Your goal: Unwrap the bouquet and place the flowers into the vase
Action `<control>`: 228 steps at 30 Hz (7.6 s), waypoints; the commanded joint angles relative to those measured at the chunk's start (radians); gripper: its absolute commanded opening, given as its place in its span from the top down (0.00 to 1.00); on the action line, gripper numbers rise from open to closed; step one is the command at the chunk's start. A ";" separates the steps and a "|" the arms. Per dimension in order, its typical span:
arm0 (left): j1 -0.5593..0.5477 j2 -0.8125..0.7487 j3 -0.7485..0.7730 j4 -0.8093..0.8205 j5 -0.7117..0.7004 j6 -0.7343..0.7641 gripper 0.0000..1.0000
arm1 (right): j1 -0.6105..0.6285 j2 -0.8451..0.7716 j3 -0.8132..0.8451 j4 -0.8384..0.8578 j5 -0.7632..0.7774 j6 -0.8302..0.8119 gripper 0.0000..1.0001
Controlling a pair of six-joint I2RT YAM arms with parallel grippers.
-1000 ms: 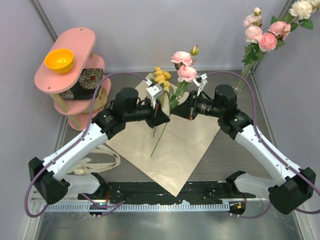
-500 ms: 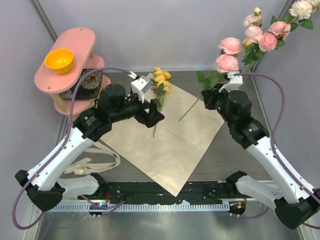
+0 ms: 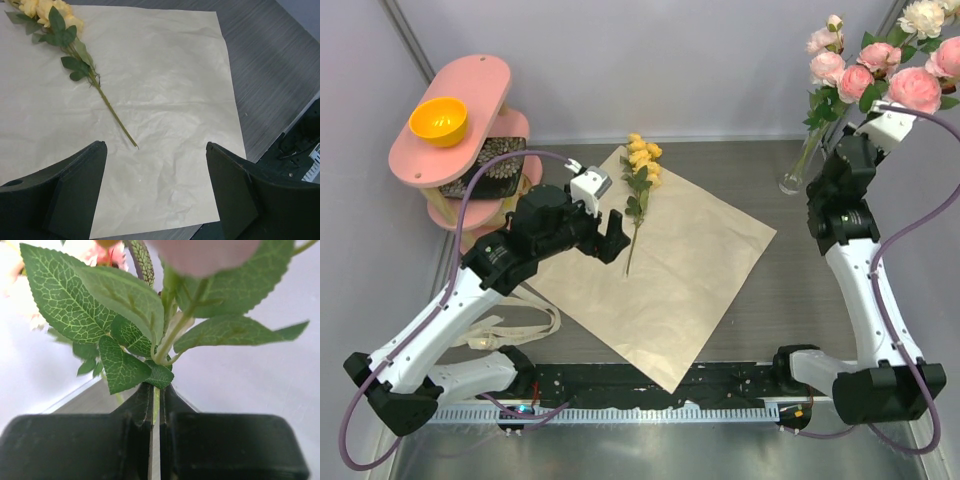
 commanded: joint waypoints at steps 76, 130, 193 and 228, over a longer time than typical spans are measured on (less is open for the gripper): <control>0.028 0.038 -0.025 0.024 -0.074 0.026 0.13 | -0.164 0.536 0.342 0.188 -0.203 0.015 0.99; 0.029 0.051 -0.029 0.025 -0.065 0.024 0.13 | -0.168 0.681 0.220 0.193 -0.266 0.075 0.99; 0.108 1.163 0.740 -0.539 -0.186 -0.091 0.44 | 0.505 -0.061 -0.502 -0.218 -0.533 0.440 0.21; 0.046 1.173 0.674 -0.476 -0.183 -0.207 0.53 | 0.503 -0.132 -0.533 -0.206 -0.547 0.380 0.22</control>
